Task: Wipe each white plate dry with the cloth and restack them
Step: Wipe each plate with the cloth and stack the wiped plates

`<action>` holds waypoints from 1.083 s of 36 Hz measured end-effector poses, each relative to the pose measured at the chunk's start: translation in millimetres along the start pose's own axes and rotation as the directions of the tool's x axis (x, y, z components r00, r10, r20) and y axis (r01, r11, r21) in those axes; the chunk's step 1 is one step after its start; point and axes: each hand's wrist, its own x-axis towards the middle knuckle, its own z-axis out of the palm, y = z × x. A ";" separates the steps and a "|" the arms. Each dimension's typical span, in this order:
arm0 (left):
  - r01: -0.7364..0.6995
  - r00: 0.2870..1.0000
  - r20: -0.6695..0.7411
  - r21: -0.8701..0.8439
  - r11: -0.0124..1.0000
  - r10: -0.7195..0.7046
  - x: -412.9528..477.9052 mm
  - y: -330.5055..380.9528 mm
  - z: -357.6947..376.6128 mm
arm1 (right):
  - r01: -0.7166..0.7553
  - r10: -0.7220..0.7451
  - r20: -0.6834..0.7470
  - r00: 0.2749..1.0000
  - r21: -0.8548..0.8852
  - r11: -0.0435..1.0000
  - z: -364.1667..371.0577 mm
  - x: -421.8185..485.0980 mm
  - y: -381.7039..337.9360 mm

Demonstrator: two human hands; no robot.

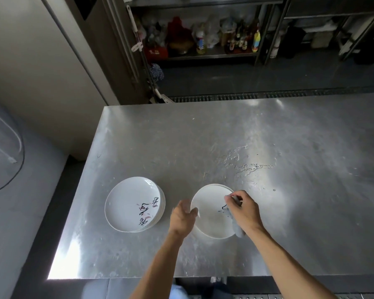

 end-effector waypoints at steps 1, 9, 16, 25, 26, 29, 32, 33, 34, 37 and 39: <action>-0.019 1.000 -0.012 -0.011 1.000 0.019 1.0 3.4 -5.4 | 0.020 -0.020 0.020 1.000 -0.006 1.000 4.7 0.2 -4.1; -0.104 0.985 -0.153 -0.117 0.988 0.086 9.1 14.9 -81.7 | 0.091 -0.069 0.253 0.965 -0.076 0.993 66.0 -7.3 -55.5; -0.068 0.935 -0.354 -0.114 0.991 0.024 -8.1 -26.9 -155.8 | 0.283 -0.258 0.401 0.879 -0.003 0.959 133.4 -37.8 -102.4; 0.060 0.892 -0.444 -0.067 0.996 -0.084 -34.1 -85.9 -196.2 | 0.658 -0.438 0.560 0.703 -0.278 0.700 192.3 -75.1 -122.8; 0.072 0.897 -0.428 -0.097 0.993 -0.107 -35.6 -88.7 -197.5 | 0.662 -0.428 0.570 0.701 -0.297 0.688 196.0 -76.0 -121.7; 0.095 0.909 -0.380 -0.213 0.973 -0.172 -38.2 -96.3 -198.1 | 0.652 -0.385 0.578 0.719 -0.370 0.662 202.1 -75.3 -116.6; 0.086 0.913 -0.365 -0.267 0.960 -0.184 -40.3 -100.4 -196.5 | 0.652 -0.406 0.519 0.752 -0.499 0.571 201.9 -72.3 -111.3; 0.070 0.913 -0.370 -0.279 0.958 -0.174 -40.8 -101.7 -196.3 | 0.645 -0.408 0.504 0.762 -0.527 0.554 201.2 -71.8 -110.3; 0.057 0.914 -0.370 -0.283 0.957 -0.164 -40.8 -102.6 -196.2 | 0.638 -0.402 0.498 0.769 -0.547 0.543 200.5 -71.9 -109.6; 0.064 0.933 -0.325 -0.275 0.959 -0.156 -39.2 -103.3 -196.1 | 0.620 -0.378 0.492 0.784 -0.593 0.515 199.5 -72.1 -107.3; 0.067 0.936 -0.315 -0.278 0.958 -0.156 -37.0 -103.8 -195.7 | 0.585 -0.320 0.493 0.809 -0.626 0.516 199.4 -72.2 -105.7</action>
